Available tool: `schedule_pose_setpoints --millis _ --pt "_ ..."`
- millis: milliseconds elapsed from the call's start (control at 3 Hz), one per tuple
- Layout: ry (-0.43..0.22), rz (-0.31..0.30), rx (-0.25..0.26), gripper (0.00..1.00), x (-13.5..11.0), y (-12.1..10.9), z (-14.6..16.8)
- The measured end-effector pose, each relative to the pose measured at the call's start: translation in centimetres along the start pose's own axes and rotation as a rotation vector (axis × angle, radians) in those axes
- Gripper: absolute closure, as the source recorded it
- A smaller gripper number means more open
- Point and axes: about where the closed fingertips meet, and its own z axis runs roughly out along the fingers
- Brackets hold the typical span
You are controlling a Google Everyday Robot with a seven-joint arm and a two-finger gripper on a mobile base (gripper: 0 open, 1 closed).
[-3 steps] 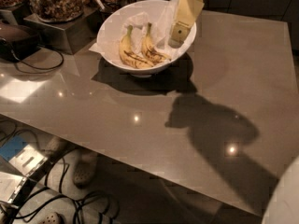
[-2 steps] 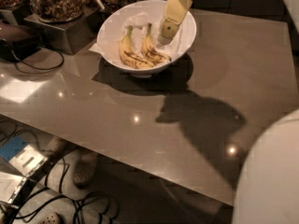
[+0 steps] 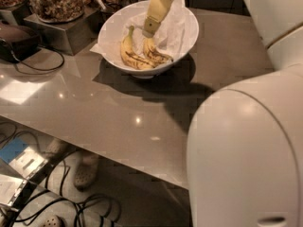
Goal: Pick banana from white bowl
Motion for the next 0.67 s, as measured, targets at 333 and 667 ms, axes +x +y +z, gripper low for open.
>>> schedule_pose_setpoints --millis 333,667 --pt "0.033 0.098 -0.022 0.32 1.0 -1.9 3.1" --pt "0.074 0.193 -0.067 0.29 3.0 -3.0 6.5"
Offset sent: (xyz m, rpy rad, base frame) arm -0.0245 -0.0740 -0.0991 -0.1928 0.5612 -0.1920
